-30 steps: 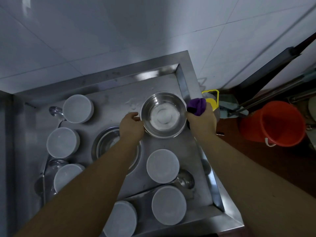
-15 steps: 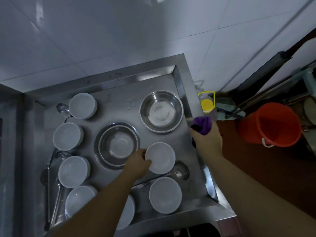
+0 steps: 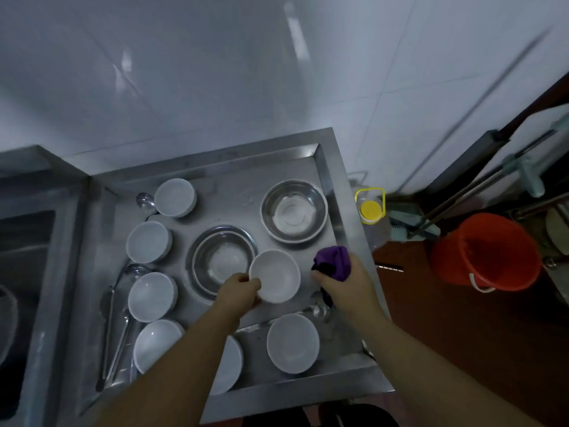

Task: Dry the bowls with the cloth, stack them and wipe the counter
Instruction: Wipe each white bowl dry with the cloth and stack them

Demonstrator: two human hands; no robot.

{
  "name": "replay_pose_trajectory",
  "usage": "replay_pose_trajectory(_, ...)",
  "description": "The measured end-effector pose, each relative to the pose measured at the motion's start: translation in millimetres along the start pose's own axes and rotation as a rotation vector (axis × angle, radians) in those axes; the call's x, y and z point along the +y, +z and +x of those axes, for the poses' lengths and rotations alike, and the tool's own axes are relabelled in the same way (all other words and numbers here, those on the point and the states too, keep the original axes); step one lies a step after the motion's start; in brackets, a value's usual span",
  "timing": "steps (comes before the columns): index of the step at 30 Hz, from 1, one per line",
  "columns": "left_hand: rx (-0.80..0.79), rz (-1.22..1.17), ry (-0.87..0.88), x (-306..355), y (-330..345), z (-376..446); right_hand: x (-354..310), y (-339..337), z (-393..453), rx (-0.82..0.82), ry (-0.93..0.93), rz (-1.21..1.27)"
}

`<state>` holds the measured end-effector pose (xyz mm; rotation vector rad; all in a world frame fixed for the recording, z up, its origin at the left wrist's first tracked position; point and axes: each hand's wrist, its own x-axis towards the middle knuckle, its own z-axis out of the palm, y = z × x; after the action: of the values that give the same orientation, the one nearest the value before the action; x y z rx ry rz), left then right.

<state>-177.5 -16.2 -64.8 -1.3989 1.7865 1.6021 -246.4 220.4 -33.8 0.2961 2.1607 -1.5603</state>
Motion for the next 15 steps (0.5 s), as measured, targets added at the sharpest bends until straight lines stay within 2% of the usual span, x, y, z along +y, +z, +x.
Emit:
replay_pose_trajectory(3,0.015,-0.194,-0.033,-2.5,-8.8,-26.0,-30.5,3.7,-13.6,-0.123,-0.058,0.032)
replay_pose_trajectory(8,-0.071,-0.555,-0.052,1.4,-24.3,-74.2,-76.9,21.3,-36.5,-0.270,-0.211,-0.022)
replay_pose_trajectory(11,-0.172,-0.663,0.010,9.4,-40.1,-100.2,-101.8,35.1,-52.7,-0.350,-0.335,-0.162)
replay_pose_trajectory(15,-0.329,-0.685,0.150,27.1,-64.0,-131.4,-127.1,56.5,-75.0,-0.423,-0.571,-0.449)
